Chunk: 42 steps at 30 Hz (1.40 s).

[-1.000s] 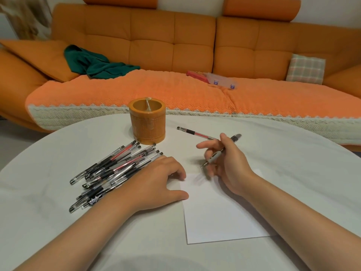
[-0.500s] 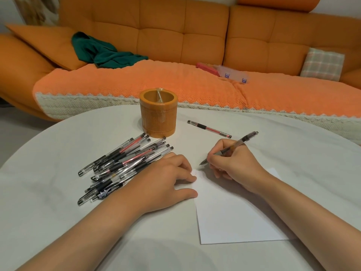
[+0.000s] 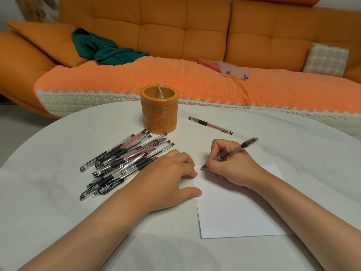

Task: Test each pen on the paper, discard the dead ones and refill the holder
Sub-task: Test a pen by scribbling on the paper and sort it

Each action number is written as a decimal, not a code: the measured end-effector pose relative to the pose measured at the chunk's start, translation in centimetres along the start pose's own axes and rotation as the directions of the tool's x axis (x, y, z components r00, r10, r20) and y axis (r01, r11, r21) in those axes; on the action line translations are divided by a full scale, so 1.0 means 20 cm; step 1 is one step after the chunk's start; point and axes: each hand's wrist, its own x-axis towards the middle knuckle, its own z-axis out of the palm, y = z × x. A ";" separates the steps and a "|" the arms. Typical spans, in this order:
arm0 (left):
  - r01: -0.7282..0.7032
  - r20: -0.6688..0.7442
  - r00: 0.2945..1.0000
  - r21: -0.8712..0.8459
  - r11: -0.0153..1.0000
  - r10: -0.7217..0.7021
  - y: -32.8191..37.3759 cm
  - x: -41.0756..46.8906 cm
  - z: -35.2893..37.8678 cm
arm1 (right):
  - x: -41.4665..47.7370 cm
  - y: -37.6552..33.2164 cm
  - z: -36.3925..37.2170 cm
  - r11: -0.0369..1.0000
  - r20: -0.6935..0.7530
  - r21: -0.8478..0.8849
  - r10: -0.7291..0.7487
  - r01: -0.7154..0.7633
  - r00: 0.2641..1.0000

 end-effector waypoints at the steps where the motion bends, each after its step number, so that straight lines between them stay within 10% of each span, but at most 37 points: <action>1: -0.002 0.001 1.000 -0.002 1.000 0.002 0.00 0.00 0.00 | 0.00 0.01 0.00 1.000 -0.004 -0.008 -0.005 0.005 1.000; 42: 0.015 0.049 0.999 -0.034 0.999 -0.014 -0.01 0.00 0.01 | 0.00 0.04 0.01 0.995 0.032 -0.060 -0.083 0.085 0.996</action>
